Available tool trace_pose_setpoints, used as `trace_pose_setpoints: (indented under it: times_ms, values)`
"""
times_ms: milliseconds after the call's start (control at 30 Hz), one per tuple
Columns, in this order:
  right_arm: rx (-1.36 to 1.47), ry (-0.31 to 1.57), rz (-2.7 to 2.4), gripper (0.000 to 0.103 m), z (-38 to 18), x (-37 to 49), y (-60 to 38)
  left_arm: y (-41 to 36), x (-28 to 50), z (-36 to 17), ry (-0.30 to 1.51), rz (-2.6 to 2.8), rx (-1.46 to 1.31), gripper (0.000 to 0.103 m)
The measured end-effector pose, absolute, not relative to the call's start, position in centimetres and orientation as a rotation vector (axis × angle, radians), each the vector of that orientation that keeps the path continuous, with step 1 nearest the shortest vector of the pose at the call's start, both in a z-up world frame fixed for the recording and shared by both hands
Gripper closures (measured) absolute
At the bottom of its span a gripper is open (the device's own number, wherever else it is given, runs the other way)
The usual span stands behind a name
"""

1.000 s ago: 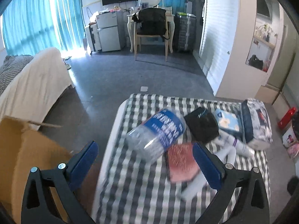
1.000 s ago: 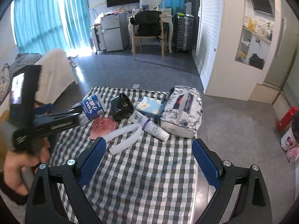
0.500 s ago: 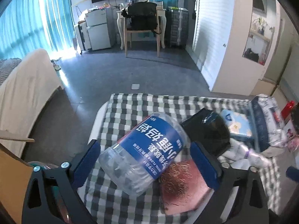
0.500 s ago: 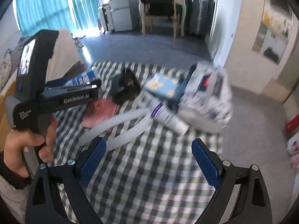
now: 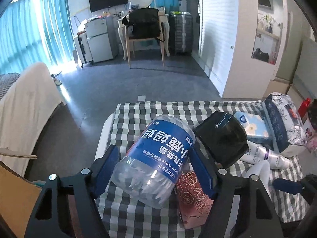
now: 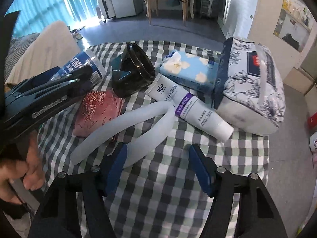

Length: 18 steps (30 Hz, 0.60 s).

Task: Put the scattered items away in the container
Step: 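Return both grippers to the table and grasp the water bottle with the left gripper, then close the right gripper on the white flexible tube while the left holds the jar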

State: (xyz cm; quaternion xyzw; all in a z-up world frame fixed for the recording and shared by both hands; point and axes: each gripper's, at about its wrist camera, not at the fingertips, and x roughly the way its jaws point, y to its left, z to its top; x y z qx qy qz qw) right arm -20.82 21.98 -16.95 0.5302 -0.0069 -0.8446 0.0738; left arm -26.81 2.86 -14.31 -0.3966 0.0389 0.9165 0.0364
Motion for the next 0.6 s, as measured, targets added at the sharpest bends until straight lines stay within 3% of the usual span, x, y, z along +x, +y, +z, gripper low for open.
trace_pose_setpoints:
  times_ms: [167, 267, 333, 400, 433, 533, 600]
  values:
    - [1.612, -0.079, -2.551, 0.038, -16.7, -20.3, 22.3, 1.1, -26.8, -13.9, -0.011, 2.768, -1.224, 0.036]
    - [1.617, -0.142, -2.572, 0.036, -16.5, -19.8, 22.7, 1.3, -26.7, -14.0, 0.037, 2.771, -1.196, 0.036]
    - [1.623, -0.154, -2.587, 0.034, -16.3, -19.5, 22.6, 2.0, -26.8, -14.3, 0.115, 2.769, -1.189, 0.032]
    - [1.633, -0.144, -2.605, 0.033, -16.3, -19.2, 22.4, 2.7, -27.2, -15.0, 0.173, 2.733, -1.203, 0.015]
    - [1.638, -0.141, -2.611, 0.033, -16.2, -19.1, 22.3, 2.9, -27.3, -15.2, 0.186, 2.724, -1.196, 0.013]
    - [1.628, -0.136, -2.620, 0.034, -16.0, -18.8, 22.2, 2.6, -27.6, -15.7, 0.148, 2.730, -1.196, 0.014]
    - [1.623, -0.115, -2.624, 0.038, -15.9, -18.6, 22.1, 2.1, -27.7, -15.8, 0.100, 2.748, -1.207, 0.027]
